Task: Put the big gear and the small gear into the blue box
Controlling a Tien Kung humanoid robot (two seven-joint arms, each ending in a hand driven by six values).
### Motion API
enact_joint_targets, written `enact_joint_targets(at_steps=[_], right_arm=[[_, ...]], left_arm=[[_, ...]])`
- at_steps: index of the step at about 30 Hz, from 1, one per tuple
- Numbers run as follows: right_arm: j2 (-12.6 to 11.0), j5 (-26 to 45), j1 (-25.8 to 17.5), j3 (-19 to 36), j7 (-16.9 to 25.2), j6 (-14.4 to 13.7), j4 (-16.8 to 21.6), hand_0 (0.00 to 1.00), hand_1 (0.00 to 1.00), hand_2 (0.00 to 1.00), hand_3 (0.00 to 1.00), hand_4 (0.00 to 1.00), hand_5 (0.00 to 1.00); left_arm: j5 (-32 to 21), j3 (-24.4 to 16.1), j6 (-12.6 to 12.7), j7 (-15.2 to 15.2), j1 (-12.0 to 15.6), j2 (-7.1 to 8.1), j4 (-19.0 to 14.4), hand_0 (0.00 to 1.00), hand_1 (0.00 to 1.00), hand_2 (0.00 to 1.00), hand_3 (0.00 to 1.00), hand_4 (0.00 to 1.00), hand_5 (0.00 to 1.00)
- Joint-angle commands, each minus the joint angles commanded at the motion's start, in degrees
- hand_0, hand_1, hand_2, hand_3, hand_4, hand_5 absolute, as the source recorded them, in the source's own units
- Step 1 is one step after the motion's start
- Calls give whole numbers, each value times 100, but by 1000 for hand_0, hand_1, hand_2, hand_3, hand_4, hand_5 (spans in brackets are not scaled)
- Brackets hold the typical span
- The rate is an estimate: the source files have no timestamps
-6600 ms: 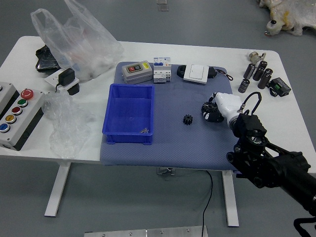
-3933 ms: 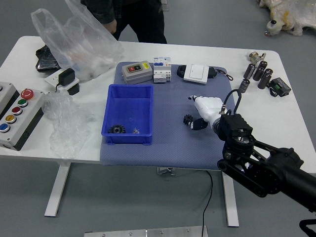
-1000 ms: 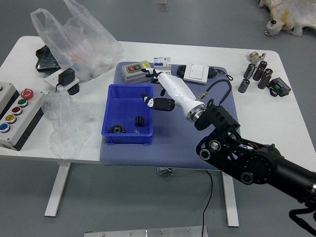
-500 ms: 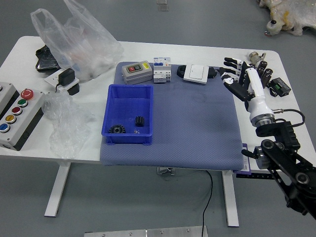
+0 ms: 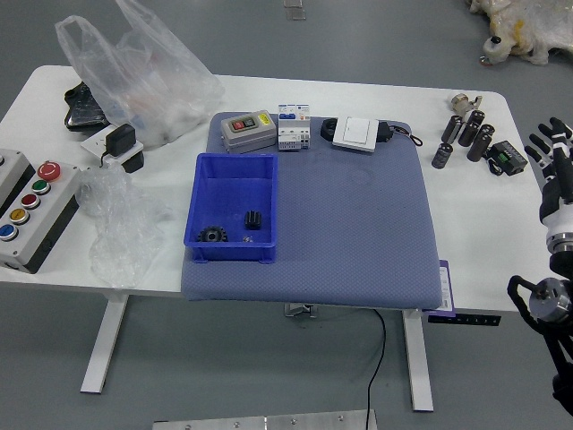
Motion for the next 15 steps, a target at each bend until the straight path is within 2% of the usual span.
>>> enact_joint_targets(at_steps=[7,8,9,15], right_arm=[[63,114,-43,207,50,19,54,683,658,656,648,742,489],[78,124,-30,210,65,25,59,682,656,664,652,743,489],[88,132,-18,207,77,30,62,682,656,664,652,743,489],[148,199,58,115,116,66,35,691,661,668,652,742,487]], left_arm=[[190,-251,-13,77,82,-23,0,614,387,412,642,656,362],[230,-294,-15,90,88,-34,0,614,433,455,642,655,356],[251,-316,-16,97,90,-41,0,614,433,455,642,655,356],[-5,-37,-8,-32,71,-47,0,614,451,477,642,655,354]])
